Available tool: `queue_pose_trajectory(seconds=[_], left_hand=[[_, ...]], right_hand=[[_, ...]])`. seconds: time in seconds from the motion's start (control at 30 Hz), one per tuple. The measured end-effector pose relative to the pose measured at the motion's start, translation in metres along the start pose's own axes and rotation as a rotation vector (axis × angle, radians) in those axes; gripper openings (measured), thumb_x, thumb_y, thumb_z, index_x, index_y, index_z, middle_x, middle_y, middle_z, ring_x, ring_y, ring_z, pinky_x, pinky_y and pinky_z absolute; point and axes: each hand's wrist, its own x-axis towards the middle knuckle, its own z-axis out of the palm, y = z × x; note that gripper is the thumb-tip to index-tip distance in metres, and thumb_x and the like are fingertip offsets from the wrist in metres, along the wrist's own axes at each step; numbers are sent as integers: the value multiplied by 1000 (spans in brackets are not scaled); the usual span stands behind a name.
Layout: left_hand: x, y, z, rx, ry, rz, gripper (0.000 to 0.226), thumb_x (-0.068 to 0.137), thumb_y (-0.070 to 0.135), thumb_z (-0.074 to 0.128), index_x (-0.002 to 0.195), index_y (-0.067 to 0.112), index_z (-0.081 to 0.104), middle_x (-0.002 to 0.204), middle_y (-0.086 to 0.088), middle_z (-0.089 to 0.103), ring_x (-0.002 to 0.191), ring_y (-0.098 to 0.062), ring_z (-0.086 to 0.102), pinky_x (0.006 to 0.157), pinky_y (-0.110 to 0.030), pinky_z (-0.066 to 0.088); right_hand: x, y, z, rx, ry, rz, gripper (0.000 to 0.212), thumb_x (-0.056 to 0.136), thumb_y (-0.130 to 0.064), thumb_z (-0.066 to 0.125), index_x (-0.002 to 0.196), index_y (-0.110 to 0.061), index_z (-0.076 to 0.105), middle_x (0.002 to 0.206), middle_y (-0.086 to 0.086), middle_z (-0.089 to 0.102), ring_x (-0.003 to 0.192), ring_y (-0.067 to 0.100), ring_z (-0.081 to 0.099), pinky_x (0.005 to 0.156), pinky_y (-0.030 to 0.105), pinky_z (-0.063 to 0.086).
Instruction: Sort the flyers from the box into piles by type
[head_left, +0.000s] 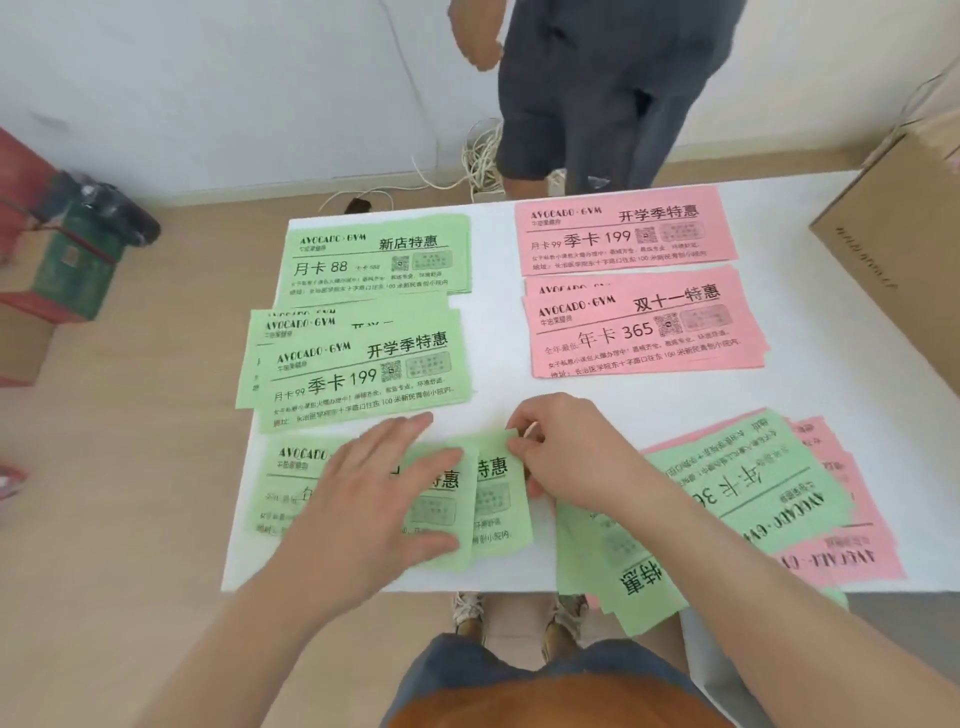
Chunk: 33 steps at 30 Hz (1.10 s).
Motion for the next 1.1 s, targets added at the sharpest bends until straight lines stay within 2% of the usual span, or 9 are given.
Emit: queue_pose_trajectory(seconds=[0.1,0.17,0.47,0.6,0.7,0.8,0.97,1.03,1.1], left_hand=[[-11,-2,24,53,-102,12,94,62,81,38,144,47,6,159,9,-7,144,-15,-8,113,-54,7],[-13,-4,28,92,-84,-5,91,67,81,32,145,46,2,158,9,-14,144,-15,-15,112,-55,3],[-8,-22,20,136,32,5,78,77,72,36,141,28,35,155,-2,26,141,-22,25,105,-51,36],[-15,-33,21,144,21,79,83,71,75,41,138,26,39,153,-4,30,139,-24,30,106,-45,37],[-17,-36,23,172,11,117,84,73,75,34,137,22,42,150,-9,36,136,-27,36,107,-44,34],[-17,-35,18,180,11,125,80,74,71,32,128,16,55,138,-13,52,126,-29,51,92,-43,48],[-21,-41,14,111,73,173,54,84,46,40,113,9,67,115,-12,67,109,-26,64,82,-39,56],[-21,-47,12,75,161,183,43,78,28,62,116,8,66,108,-9,71,100,-22,68,73,-34,58],[-18,-48,10,27,197,179,57,63,7,73,120,6,63,106,-9,71,96,-23,69,66,-33,59]], right_hand=[[2,-5,18,-61,41,-44,5,92,-21,55,87,-21,54,76,-1,69,63,18,69,70,32,54],[2,-5,26,-132,85,-73,8,92,-26,56,88,-20,52,77,0,69,68,22,67,73,37,53],[-10,-21,34,-550,225,-176,40,89,-46,57,114,-21,39,93,-2,59,87,24,59,63,33,39],[-29,-15,39,-710,211,-349,44,68,-43,76,105,-23,63,115,2,56,105,22,55,70,37,54],[-40,-11,54,-782,191,-327,54,54,-45,84,101,-24,68,117,3,63,103,22,63,66,35,55],[-43,-12,62,-778,192,-266,62,51,-49,85,107,-26,69,120,2,64,103,23,64,67,35,54],[-41,-9,75,-744,240,-229,65,61,-49,78,119,-26,61,133,0,56,114,23,54,75,42,57],[-40,-10,80,-759,235,-201,68,63,-53,73,123,-27,59,136,-1,54,114,22,51,76,43,56],[-38,-16,84,-748,225,-173,71,64,-57,72,127,-28,56,139,-3,51,114,23,54,76,45,55]])
